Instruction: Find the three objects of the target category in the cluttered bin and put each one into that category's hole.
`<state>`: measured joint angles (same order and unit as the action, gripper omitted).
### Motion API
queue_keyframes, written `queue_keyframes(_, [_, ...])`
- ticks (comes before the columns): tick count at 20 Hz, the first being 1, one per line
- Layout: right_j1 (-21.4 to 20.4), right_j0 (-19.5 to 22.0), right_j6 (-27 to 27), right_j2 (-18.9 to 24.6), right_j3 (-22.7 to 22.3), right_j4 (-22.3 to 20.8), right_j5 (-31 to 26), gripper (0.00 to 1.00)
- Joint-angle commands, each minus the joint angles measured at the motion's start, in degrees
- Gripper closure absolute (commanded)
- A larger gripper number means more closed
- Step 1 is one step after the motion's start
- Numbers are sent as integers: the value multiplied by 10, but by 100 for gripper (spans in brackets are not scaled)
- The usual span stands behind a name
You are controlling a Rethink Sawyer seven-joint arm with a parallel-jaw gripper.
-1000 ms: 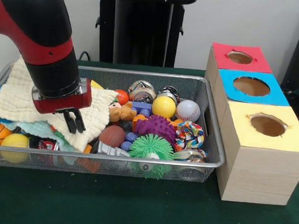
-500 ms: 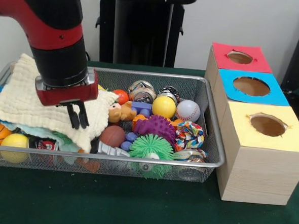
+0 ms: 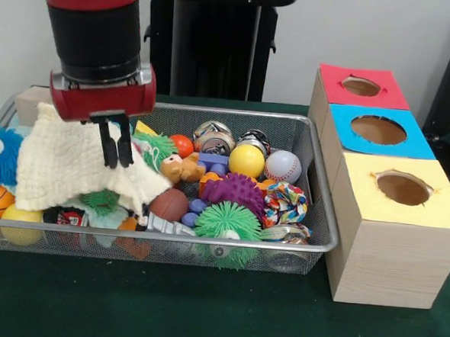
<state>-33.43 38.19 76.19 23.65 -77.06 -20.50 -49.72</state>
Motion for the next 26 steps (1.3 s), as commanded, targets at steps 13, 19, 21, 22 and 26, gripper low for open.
queue_keyframes(13, [-106,-84,101,-29,-143,45,-13,100])
queue_keyframes(19, [-117,-113,125,-46,-165,58,6,100])
queue_keyframes(21, [-116,-122,132,-51,-170,62,15,100])
queue_keyframes(22, [-116,-126,135,-55,-173,64,20,100])
queue_keyframes(26, [-123,-142,147,-66,-185,78,27,100])
